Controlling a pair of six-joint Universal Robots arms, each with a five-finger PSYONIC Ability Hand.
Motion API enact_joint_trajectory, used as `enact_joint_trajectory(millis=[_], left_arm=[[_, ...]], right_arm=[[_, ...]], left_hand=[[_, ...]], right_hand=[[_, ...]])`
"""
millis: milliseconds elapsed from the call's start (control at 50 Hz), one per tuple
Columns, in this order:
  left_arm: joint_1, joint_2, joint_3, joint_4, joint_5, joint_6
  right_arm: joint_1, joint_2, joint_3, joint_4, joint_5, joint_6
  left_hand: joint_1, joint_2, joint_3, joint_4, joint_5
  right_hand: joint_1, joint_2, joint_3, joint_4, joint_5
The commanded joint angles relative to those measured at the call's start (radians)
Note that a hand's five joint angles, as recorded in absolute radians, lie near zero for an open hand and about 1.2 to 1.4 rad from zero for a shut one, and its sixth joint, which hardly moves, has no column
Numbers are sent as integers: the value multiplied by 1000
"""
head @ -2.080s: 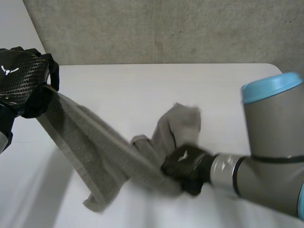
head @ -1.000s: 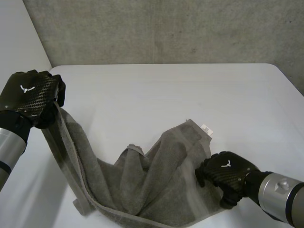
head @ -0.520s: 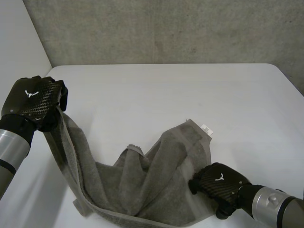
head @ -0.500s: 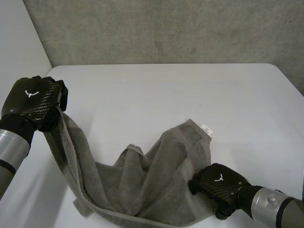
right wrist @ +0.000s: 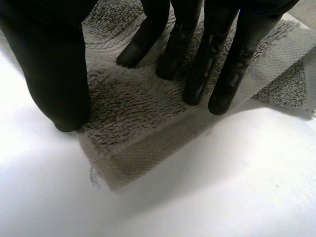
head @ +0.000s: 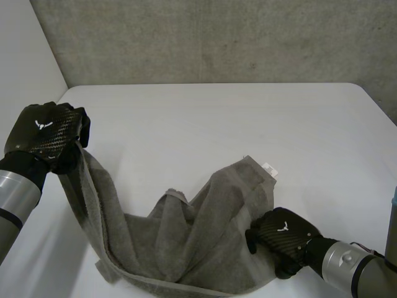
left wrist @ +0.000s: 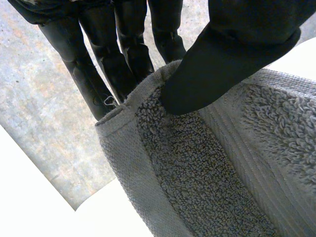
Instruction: Fold the towel.
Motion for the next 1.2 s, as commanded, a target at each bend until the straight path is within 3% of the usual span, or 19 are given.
enact_joint_trajectory(millis=[20, 640, 760, 860, 1100, 1200], left_arm=[[0, 1, 0, 0, 2, 0], [-3, 3, -6, 0, 2, 0], [-5, 3, -6, 0, 2, 0], [-3, 3, -6, 0, 2, 0], [-3, 4, -8, 0, 0, 0], [-5, 6, -8, -2, 0, 0]], right_arm=[[7, 15, -19, -18, 0, 2], [39, 48, -138, -29, 11, 62], [42, 68, -143, -27, 14, 76], [39, 65, -137, -19, 20, 76], [34, 62, -134, -21, 16, 78], [44, 61, -134, -18, 22, 78]], left_hand=[[242, 178, 179, 179, 191], [242, 178, 179, 179, 191], [242, 178, 179, 179, 191], [242, 178, 179, 179, 191], [242, 178, 179, 179, 191], [242, 178, 179, 179, 191]], right_hand=[[72, 210, 188, 187, 311], [184, 322, 299, 299, 423], [55, 193, 170, 170, 293], [-198, -59, -82, -82, 41], [-83, 55, 32, 32, 155], [-192, -54, -76, -77, 47]])
